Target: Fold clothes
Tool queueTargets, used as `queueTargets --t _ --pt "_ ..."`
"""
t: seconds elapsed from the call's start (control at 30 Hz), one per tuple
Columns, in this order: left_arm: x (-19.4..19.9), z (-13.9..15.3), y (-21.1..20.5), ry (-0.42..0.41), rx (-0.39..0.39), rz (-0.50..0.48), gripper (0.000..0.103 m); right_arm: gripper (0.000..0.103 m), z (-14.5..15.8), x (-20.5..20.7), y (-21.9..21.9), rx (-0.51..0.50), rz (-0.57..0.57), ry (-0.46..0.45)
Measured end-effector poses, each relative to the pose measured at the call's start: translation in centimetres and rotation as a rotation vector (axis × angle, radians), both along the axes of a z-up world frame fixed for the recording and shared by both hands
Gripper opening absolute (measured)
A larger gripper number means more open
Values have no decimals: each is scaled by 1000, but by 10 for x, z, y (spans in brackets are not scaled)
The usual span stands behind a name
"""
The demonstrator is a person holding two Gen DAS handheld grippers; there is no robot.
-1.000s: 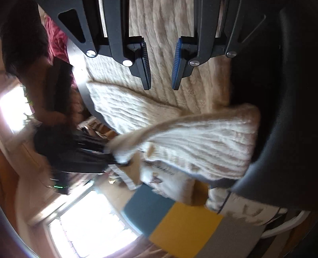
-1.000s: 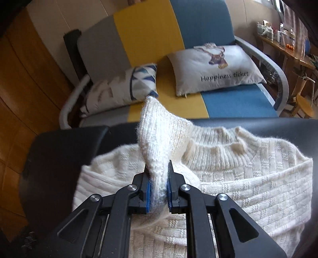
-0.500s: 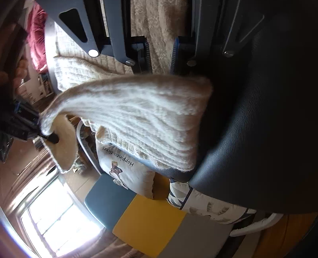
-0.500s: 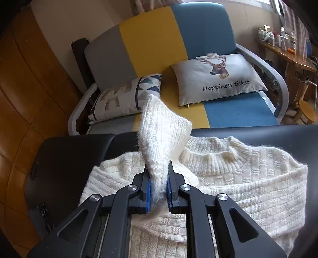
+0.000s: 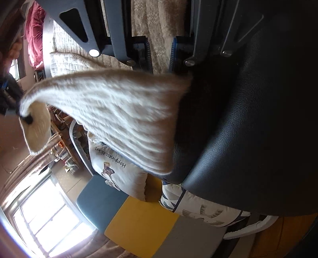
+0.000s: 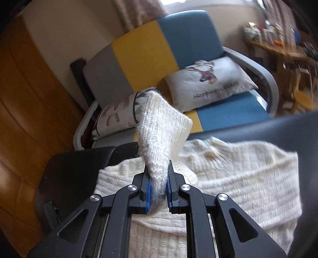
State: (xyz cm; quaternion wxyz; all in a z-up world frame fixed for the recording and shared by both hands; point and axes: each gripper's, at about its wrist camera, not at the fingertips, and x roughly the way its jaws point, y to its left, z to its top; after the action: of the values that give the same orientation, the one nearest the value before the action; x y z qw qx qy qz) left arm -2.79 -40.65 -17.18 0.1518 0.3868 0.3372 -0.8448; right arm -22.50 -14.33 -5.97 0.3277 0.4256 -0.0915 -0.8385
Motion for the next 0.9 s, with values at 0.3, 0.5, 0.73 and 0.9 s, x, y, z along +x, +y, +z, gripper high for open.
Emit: queueTargets --t 0.3,0.5,0.73,0.9 --pt "-4 4 8 -36 -50 -16 15 18 -89 -9 79 -197 -90 -199" --pt "-6 5 10 -45 -64 -19 15 54 -110 2 118 -288 -153 -267" --pt "-8 5 13 -52 -78 -23 15 62 -122 -3 145 -337 -207 -351" --pt "-9 5 11 -53 -68 -22 15 35 -125 -9 129 -192 -216 -309"
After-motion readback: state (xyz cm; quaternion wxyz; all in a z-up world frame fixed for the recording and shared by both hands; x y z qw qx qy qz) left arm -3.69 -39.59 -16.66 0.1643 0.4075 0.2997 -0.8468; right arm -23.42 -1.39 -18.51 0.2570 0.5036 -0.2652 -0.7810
